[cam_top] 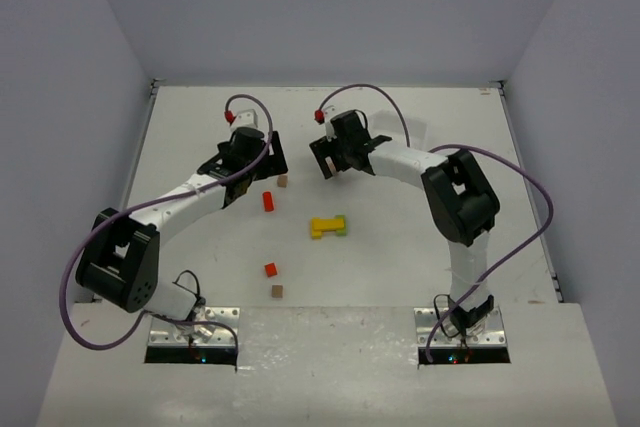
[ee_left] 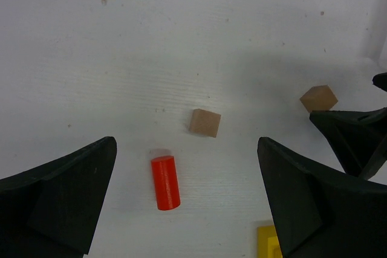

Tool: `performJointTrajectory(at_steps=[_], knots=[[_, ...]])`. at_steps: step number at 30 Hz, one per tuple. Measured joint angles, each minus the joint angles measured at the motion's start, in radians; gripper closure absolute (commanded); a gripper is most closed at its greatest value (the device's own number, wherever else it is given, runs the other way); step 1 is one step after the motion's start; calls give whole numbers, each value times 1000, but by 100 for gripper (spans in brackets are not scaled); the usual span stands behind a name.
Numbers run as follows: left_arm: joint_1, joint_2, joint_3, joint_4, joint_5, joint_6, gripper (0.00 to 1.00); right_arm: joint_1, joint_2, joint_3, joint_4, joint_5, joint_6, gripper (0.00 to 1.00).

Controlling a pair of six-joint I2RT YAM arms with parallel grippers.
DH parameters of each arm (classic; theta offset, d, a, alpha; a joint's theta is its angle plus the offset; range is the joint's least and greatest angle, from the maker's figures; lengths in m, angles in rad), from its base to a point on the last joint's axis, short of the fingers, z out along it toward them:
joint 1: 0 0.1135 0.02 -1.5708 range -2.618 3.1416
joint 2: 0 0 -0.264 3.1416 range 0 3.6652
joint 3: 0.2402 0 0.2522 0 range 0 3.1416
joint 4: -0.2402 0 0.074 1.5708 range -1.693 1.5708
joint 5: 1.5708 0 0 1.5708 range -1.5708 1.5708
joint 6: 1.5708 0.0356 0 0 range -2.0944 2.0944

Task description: Build the wood block tower

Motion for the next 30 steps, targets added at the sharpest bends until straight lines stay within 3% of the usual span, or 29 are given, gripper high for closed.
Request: performJointTrajectory(at_steps=[3, 11, 23, 30], knots=[[9, 38, 2, 12, 19, 14, 0, 0, 55, 60, -16, -4, -13, 42], [20, 70, 3, 30, 38, 25, 0, 0, 119, 129, -37, -28, -13, 51], [31, 70, 3, 50, 73, 24, 0, 0, 133, 136, -79, -36, 11, 84], [31, 65, -14, 56, 86, 17, 0, 4, 118, 123, -92, -20, 36, 91]])
